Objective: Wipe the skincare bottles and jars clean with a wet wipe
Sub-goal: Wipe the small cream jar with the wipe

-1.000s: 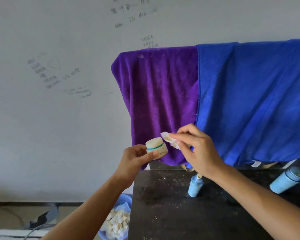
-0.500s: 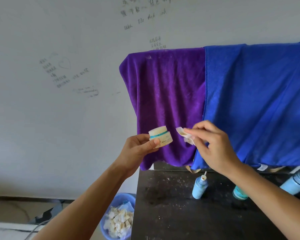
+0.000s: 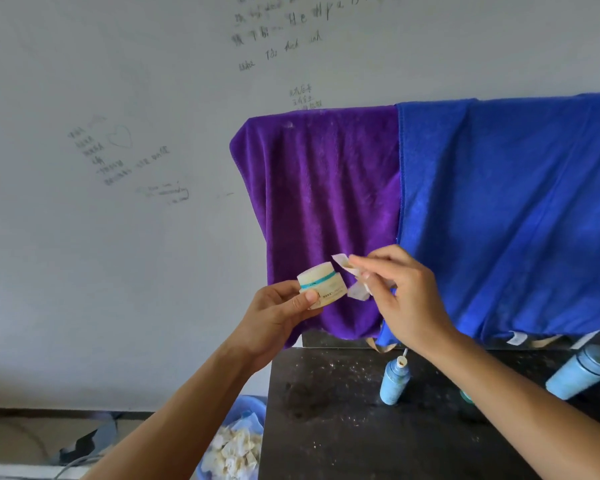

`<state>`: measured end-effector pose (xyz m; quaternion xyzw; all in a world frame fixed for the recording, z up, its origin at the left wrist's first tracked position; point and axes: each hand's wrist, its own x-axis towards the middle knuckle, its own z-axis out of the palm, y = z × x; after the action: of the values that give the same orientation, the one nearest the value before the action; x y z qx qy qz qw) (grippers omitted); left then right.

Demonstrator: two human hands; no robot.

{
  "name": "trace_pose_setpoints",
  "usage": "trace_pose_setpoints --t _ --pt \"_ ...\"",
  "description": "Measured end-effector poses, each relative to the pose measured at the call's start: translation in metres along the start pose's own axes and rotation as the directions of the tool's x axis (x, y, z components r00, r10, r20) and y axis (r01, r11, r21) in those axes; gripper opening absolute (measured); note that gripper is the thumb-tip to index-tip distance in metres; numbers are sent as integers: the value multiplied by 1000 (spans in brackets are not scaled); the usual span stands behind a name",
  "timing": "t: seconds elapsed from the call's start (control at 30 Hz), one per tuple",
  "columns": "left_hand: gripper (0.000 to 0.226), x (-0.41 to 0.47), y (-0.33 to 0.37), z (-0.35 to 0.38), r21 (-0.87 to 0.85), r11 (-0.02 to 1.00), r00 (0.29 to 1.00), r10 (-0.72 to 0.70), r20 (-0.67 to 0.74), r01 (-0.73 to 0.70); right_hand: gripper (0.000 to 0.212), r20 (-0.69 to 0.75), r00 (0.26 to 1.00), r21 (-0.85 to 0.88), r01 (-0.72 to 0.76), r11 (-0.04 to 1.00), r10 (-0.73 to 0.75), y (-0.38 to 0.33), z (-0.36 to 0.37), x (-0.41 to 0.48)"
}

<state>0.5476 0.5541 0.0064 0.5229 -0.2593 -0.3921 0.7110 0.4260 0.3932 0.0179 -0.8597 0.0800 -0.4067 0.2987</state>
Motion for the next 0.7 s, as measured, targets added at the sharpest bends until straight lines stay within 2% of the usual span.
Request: trace_pose_setpoints --t 0.07,0.13,0.23,0.27,0.33,0.43,0.57,0.7 --pt "34 2 -1 2 1 1000 1000 8 7 -8 32 -3 994 -64 109 992 -109 -17 6 -3" --pt "37 4 0 2 -12 1000 1000 10 7 -10 33 33 994 -73 105 992 -103 -15 16 -5" --pt "35 0 1 4 -28 1000 1000 6 13 -5 24 140 970 37 -203 978 196 5 17 3" --pt "36 -1 0 5 -28 1000 1000 1 2 -1 22 137 959 68 -257 964 246 10 14 2" --pt "41 -1 -1 4 -22 1000 997 5 -78 -6 23 46 973 86 -228 970 224 8 8 -1" --pt "49 2 -2 7 -8 1000 982 2 -187 -4 28 -21 997 80 -75 994 77 -12 7 -9" --pt "51 3 1 22 -49 999 989 -4 -150 -4 29 -3 996 113 -89 990 90 -16 20 -8" --pt "40 3 6 19 -126 989 994 -87 -66 78 28 -18 994 133 -101 986 104 -13 11 -2"
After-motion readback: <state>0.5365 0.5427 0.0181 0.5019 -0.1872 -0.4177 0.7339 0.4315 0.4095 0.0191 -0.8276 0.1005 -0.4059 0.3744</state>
